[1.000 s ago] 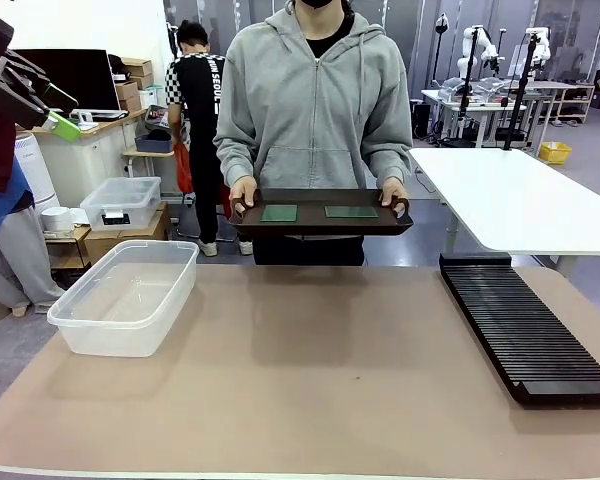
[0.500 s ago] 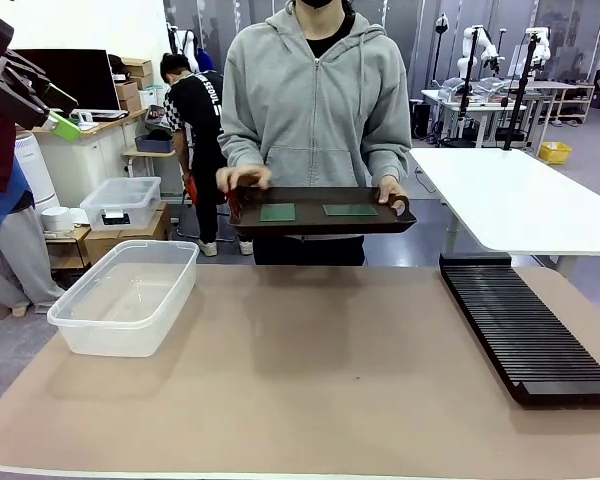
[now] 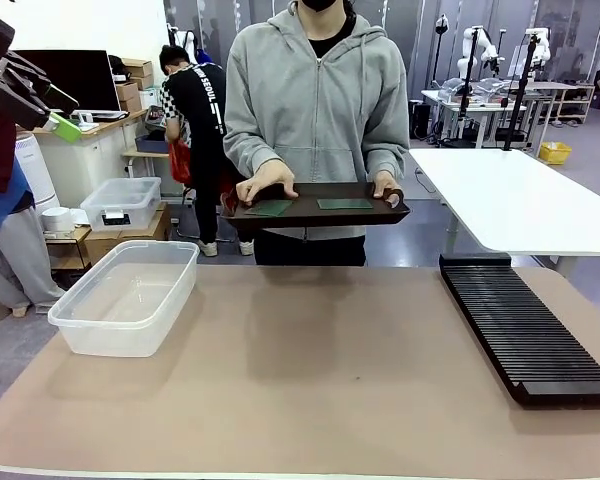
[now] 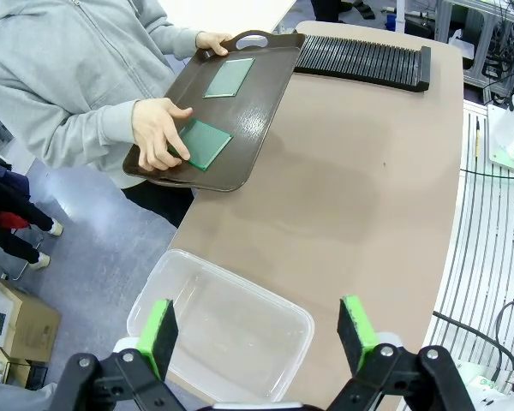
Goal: Sort PCBs into racks and boxes based on the side picked up.
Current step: Pick up the Blank PCB handed by the Human.
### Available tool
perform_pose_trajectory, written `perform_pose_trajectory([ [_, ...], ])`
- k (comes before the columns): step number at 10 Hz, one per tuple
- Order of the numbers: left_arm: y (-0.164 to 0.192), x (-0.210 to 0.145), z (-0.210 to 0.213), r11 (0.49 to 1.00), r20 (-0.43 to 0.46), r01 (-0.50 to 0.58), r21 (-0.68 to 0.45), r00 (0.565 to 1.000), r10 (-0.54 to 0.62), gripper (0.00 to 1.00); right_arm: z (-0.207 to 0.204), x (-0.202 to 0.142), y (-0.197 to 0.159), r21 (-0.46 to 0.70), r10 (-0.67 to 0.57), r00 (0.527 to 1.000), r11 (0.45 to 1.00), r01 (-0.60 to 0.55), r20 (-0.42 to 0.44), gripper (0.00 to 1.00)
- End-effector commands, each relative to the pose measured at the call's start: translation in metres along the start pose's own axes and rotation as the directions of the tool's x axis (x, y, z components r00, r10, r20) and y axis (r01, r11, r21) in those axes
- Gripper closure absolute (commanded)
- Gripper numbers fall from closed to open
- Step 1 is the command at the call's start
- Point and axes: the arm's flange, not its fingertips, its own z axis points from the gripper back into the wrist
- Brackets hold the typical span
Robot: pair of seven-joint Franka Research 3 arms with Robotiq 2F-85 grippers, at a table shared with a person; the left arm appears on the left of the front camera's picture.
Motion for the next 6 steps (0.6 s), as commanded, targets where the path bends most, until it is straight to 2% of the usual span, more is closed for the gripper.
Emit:
perform_pose_trajectory([
  [1, -0.0001, -0.0006, -0.0008, 1.0, -0.001, -0.001, -0.002, 1.0, 0.001, 0.0, -0.0007, -0.0001, 0.0005, 0.002, 0.001, 1.0, 1.0, -0.001, -0.001, 0.0],
  [6, -0.0001, -0.0006, -0.0008, 1.0, -0.001, -0.001, -0.002, 1.0, 0.001, 0.0, -0.0007, -0.0001, 0.0005, 0.002, 0.001, 1.0, 1.0, -0.001, -0.001, 0.0],
])
